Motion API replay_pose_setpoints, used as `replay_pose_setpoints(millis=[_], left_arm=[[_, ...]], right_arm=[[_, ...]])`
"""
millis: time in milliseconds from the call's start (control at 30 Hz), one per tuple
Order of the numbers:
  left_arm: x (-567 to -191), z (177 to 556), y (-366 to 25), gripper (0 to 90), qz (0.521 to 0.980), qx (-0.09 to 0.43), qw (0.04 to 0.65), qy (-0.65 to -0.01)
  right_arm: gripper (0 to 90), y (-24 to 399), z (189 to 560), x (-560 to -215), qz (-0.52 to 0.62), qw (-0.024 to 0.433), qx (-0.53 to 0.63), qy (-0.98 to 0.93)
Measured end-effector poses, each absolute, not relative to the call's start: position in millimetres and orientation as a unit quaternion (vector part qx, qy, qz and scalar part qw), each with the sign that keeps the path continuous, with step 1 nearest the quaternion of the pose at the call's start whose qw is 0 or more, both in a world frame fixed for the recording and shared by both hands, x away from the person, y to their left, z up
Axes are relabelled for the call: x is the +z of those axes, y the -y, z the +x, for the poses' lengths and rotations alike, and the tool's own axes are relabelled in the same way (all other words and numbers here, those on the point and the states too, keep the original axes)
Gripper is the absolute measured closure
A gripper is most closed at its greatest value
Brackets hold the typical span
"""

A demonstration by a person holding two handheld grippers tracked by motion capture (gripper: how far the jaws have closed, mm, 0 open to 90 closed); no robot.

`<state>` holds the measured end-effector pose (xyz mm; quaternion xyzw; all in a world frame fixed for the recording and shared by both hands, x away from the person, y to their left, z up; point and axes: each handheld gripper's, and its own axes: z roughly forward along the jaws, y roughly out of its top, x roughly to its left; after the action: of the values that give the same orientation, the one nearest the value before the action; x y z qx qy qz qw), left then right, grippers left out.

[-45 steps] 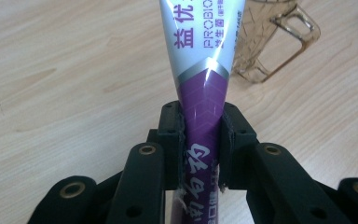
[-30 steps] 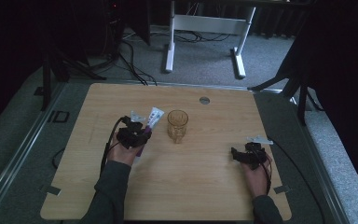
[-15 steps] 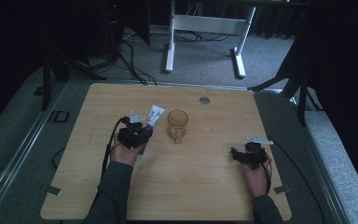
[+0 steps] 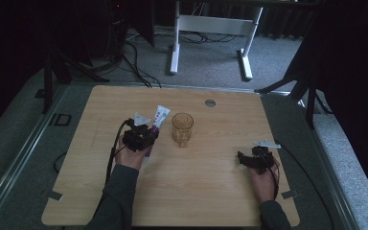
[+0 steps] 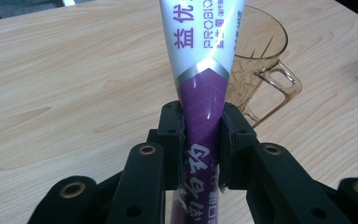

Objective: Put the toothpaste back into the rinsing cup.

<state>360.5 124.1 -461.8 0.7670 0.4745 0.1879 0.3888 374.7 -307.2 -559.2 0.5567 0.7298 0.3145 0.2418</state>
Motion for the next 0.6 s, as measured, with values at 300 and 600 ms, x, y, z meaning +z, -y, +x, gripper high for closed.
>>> replay_pose_setpoints(millis=[300,600], left_arm=[[-459.6,361.7,-121.5,73.6,0.767,0.190,0.394,-0.470],[-455.8,360.8,-122.6,73.5,0.765,0.196,0.400,-0.465]], right_arm=[[19.6,307.2,374.7,-559.2,0.557,0.242,0.315,-0.730],[19.6,307.1,375.1,-559.3,0.556,0.242,0.315,-0.731]])
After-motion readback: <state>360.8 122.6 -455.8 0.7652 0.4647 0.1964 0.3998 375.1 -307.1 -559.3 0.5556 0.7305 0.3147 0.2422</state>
